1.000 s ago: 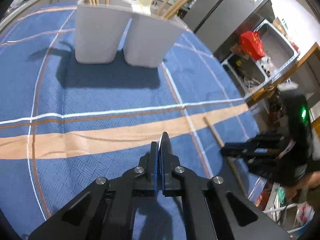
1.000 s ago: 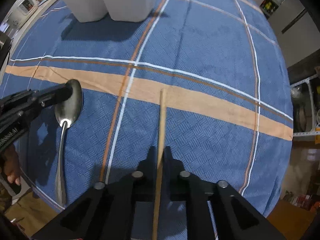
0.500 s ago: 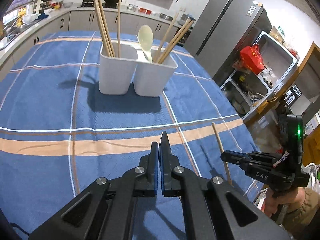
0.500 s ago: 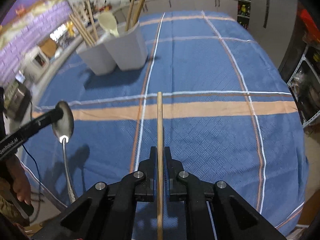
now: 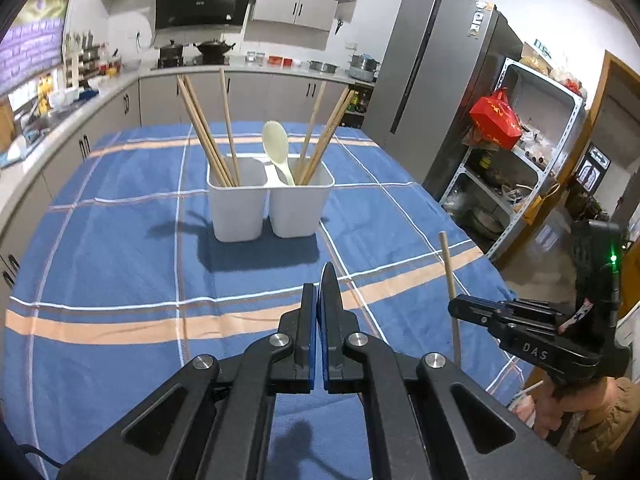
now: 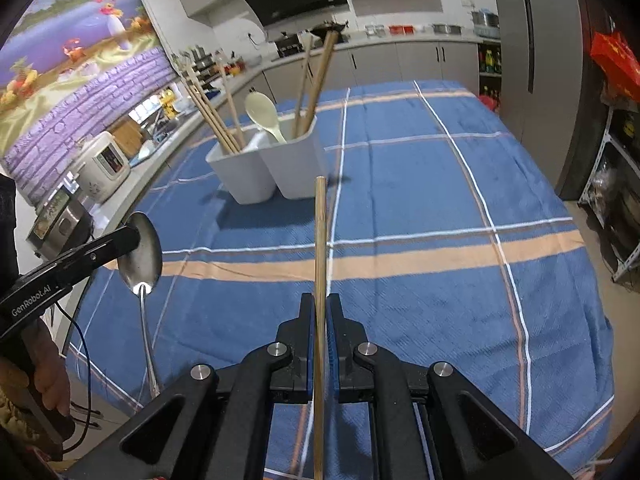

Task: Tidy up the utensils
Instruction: 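Carry the metal spoon and chopstick above the white holder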

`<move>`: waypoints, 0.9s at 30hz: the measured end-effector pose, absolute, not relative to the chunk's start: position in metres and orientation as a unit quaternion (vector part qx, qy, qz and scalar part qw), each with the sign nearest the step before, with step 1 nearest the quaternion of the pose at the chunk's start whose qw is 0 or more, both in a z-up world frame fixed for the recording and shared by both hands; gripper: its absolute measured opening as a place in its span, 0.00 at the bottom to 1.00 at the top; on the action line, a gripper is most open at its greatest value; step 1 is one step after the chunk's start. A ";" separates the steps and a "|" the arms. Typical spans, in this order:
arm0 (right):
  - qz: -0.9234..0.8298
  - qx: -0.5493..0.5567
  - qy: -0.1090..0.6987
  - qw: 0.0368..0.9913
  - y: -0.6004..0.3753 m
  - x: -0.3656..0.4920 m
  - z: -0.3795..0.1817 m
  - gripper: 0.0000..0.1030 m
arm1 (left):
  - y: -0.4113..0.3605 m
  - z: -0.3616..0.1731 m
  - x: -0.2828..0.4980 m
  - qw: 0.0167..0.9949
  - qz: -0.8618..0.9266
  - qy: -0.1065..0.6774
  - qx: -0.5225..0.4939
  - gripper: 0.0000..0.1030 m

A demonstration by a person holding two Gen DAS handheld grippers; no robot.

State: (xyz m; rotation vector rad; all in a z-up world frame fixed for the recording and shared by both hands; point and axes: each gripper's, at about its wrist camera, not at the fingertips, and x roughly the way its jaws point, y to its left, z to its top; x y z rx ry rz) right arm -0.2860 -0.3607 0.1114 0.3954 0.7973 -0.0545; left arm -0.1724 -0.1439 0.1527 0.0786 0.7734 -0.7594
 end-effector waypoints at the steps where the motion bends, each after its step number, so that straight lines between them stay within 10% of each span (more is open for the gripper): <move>1: -0.026 0.191 0.381 0.904 -0.360 -0.288 0.114 0.06 | -0.143 0.155 -0.174 0.859 -0.359 0.363 0.041 0.01; 27: -0.022 0.187 0.313 0.931 -0.354 -0.291 0.152 0.06 | -0.133 0.184 -0.181 0.907 -0.265 0.298 0.132 0.01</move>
